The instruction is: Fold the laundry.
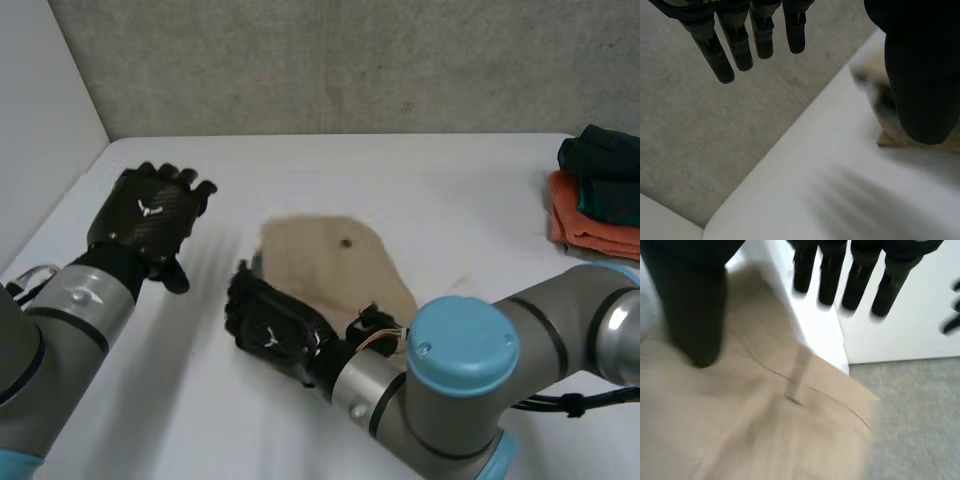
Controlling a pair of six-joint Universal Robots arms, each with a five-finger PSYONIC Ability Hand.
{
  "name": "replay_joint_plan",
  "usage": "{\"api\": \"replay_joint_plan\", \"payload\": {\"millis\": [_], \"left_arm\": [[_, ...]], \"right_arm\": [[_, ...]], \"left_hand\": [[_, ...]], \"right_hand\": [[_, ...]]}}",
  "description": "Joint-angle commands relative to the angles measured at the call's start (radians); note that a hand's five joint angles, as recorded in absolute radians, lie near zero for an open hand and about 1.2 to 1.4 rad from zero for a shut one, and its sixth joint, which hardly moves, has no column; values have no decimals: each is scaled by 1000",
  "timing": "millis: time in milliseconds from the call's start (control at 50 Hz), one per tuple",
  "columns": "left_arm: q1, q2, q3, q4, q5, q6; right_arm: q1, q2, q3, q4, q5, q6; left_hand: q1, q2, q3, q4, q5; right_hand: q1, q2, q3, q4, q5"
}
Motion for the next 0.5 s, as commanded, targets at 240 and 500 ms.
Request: {"api": "replay_joint_plan", "payload": {"millis": [240,500], "left_arm": [[-230,-207,338,54,-12,-346],[-356,-543,602,-198,-253,-344]], "right_arm": [[-347,-444,78,179,168,1100],[-435,-177,-212,518,151,1100]], "left_hand": [[-8,-11,-19,-7,3],[-19,-23,-31,-19,-8]], "right_hand": [[-136,-153,-168,-165,-165],[-136,-153,-168,-165,-165]]}}
